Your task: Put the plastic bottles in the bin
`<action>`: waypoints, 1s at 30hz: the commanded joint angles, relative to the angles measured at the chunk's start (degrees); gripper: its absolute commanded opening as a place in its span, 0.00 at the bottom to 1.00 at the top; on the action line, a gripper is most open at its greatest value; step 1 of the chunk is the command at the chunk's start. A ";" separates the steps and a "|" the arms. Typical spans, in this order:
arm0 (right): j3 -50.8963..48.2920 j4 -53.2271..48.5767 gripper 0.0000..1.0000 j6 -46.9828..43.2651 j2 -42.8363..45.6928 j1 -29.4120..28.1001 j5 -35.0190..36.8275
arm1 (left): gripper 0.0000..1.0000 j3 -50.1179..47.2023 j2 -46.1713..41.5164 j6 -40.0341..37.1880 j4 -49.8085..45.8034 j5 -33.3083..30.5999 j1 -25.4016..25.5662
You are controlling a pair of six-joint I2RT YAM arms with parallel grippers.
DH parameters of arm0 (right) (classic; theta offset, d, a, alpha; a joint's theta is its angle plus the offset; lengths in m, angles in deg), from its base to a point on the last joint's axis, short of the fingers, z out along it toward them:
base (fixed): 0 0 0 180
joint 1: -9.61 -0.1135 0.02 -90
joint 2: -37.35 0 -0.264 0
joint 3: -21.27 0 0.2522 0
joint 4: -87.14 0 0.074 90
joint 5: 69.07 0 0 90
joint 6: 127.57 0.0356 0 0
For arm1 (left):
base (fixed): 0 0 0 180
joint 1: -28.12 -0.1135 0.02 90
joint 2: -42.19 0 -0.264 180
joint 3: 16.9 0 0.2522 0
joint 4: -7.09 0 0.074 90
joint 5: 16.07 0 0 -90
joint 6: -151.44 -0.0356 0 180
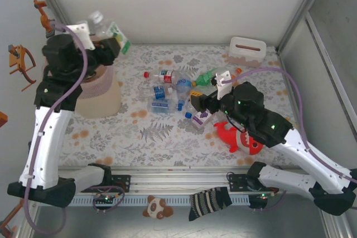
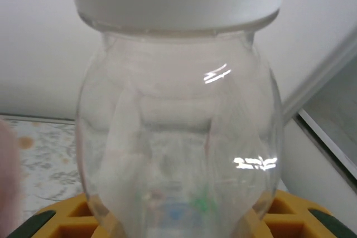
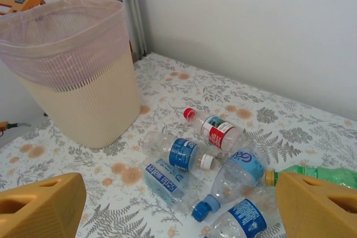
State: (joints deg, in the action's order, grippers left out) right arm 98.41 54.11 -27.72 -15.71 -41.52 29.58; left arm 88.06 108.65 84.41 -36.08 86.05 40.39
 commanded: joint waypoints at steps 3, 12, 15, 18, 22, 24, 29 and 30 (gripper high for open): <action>1.40 0.01 0.87 -0.39 0.00 0.20 0.87 | 0.35 -1.46 1.33 11.99 3.76 12.62 -15.61; 0.96 -0.47 0.87 0.14 0.25 0.16 0.94 | 0.33 -8.06 7.13 34.58 12.34 12.38 -28.18; 0.78 -0.41 0.87 0.29 0.29 0.19 1.02 | 0.33 -8.86 8.99 40.08 10.27 8.14 -28.27; 0.68 -0.43 0.87 0.43 0.20 0.16 0.94 | 0.29 -8.76 11.46 43.99 7.18 5.66 -28.27; 0.60 -0.63 0.87 0.42 0.20 0.16 1.11 | 0.28 -8.75 14.76 49.49 4.53 4.78 -27.86; 0.56 -0.56 0.87 0.49 0.24 0.16 1.11 | 0.29 -9.10 16.10 51.52 4.07 4.02 -27.21; 0.40 -0.64 0.87 0.76 0.42 0.16 1.19 | 0.34 -9.63 19.57 54.43 3.39 2.05 -25.06; 0.28 -0.65 0.87 0.79 0.53 0.15 1.28 | 0.36 -9.85 20.34 54.80 3.63 1.96 -24.61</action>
State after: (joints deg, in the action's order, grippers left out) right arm 98.41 53.06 -27.66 -15.88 -41.52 29.58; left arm 78.77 127.95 135.44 -31.82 89.39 14.64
